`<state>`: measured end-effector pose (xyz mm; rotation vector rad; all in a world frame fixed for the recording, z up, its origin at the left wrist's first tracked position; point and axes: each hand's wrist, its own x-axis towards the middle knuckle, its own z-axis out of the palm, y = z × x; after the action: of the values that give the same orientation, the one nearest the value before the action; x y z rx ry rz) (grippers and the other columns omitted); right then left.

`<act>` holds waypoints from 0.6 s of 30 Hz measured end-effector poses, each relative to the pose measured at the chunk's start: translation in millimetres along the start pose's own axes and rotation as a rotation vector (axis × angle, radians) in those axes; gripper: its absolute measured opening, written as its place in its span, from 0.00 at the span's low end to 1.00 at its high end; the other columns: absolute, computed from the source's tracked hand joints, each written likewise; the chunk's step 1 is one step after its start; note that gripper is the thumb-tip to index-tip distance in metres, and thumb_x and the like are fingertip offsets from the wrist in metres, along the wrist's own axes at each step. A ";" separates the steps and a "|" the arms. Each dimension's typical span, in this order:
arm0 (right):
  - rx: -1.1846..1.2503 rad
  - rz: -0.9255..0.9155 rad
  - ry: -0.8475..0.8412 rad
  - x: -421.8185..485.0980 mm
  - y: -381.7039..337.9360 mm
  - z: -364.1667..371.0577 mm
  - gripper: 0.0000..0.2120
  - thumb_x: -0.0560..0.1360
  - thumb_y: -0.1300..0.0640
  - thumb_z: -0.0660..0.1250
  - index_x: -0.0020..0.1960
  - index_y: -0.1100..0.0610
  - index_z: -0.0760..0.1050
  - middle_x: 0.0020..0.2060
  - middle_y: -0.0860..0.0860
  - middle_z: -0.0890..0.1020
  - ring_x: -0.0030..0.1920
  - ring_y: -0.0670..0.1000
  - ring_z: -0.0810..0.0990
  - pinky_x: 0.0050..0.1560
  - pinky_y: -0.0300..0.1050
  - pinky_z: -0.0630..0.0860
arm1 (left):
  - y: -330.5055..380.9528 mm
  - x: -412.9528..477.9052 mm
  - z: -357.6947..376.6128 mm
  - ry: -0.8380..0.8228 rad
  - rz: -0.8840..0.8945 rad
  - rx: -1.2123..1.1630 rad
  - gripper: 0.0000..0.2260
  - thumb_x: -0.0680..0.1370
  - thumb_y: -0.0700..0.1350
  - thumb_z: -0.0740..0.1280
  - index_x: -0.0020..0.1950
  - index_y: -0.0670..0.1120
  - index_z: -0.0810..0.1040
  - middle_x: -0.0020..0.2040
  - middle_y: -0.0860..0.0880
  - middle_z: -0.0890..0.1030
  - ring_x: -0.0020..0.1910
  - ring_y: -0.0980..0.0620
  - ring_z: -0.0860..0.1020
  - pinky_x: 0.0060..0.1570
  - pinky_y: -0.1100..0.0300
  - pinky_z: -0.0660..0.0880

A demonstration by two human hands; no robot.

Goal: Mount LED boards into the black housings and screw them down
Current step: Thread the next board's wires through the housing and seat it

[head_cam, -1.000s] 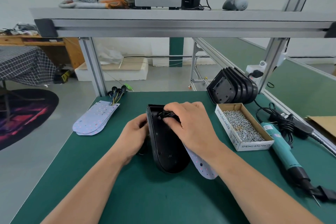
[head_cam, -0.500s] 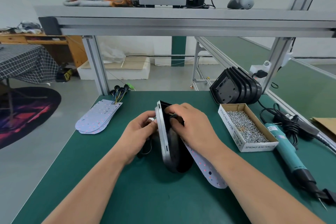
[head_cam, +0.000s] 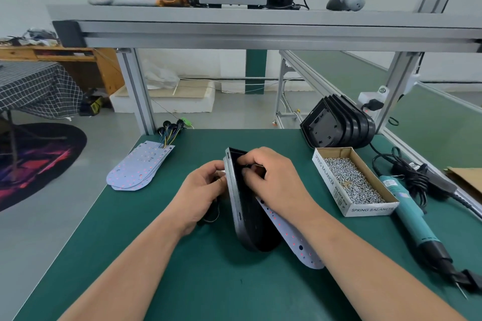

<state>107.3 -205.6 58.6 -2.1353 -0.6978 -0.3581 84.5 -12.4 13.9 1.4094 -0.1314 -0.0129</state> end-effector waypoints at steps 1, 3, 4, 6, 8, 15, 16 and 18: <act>-0.018 -0.009 0.003 -0.4 -1.2 1.1 0.11 0.76 0.63 0.71 0.56 0.53 0.85 0.46 0.48 0.83 0.47 0.48 0.81 0.53 0.51 0.77 | -0.8 0.7 -0.8 -0.001 0.002 0.007 0.08 0.82 0.36 0.71 0.60 0.44 0.84 0.50 0.41 0.85 0.49 0.45 0.82 0.53 0.53 0.80; -0.060 -0.029 0.007 -0.9 -2.7 3.3 0.11 0.75 0.65 0.71 0.54 0.54 0.85 0.45 0.50 0.82 0.46 0.50 0.81 0.51 0.52 0.77 | -1.9 1.4 -2.1 -0.007 0.012 0.017 0.10 0.81 0.35 0.71 0.62 0.41 0.83 0.52 0.37 0.85 0.51 0.44 0.81 0.56 0.49 0.78; -0.087 -0.039 0.006 -0.6 -2.9 3.6 0.11 0.75 0.65 0.71 0.54 0.55 0.85 0.44 0.50 0.82 0.46 0.51 0.80 0.51 0.52 0.77 | -2.3 1.6 -2.7 -0.013 0.019 0.025 0.11 0.82 0.34 0.70 0.63 0.41 0.83 0.55 0.36 0.85 0.52 0.44 0.81 0.57 0.48 0.78; -0.138 -0.056 -0.006 0.6 -2.8 1.6 0.11 0.75 0.67 0.71 0.54 0.57 0.86 0.44 0.51 0.82 0.46 0.53 0.80 0.50 0.54 0.76 | -2.8 0.7 -2.9 -0.030 0.031 0.055 0.11 0.82 0.35 0.70 0.63 0.44 0.84 0.56 0.39 0.86 0.53 0.49 0.83 0.55 0.56 0.79; -0.177 -0.088 -0.035 2.0 -3.2 -2.0 0.10 0.76 0.67 0.70 0.54 0.58 0.86 0.44 0.53 0.82 0.47 0.55 0.80 0.52 0.55 0.75 | -2.8 0.2 -1.9 -0.037 0.033 0.067 0.11 0.82 0.36 0.71 0.62 0.47 0.86 0.57 0.43 0.87 0.53 0.51 0.84 0.52 0.61 0.79; -0.319 -0.181 -0.151 2.9 1.6 -8.3 0.07 0.81 0.61 0.67 0.55 0.61 0.82 0.45 0.56 0.79 0.48 0.59 0.77 0.53 0.59 0.72 | -1.2 -1.5 4.8 -0.006 0.066 0.065 0.14 0.80 0.51 0.74 0.65 0.51 0.85 0.58 0.46 0.88 0.55 0.51 0.85 0.55 0.58 0.79; -0.325 -0.171 -0.140 2.4 2.0 -7.9 0.06 0.81 0.60 0.67 0.55 0.61 0.81 0.45 0.56 0.79 0.48 0.59 0.76 0.53 0.59 0.72 | -0.9 -2.1 6.4 -0.015 0.070 0.062 0.15 0.80 0.52 0.74 0.66 0.51 0.85 0.58 0.46 0.88 0.55 0.51 0.85 0.56 0.58 0.79; -0.297 -0.132 -0.102 2.2 2.3 -6.8 0.06 0.81 0.58 0.69 0.55 0.59 0.78 0.46 0.54 0.82 0.48 0.58 0.78 0.51 0.57 0.72 | 0.3 -2.5 8.6 -0.023 0.079 0.052 0.15 0.81 0.52 0.73 0.66 0.51 0.85 0.57 0.46 0.88 0.53 0.52 0.85 0.55 0.60 0.79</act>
<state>110.4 -211.4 62.4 -2.4068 -0.8929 -0.4496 81.1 -20.6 15.3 1.4552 -0.2076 0.0393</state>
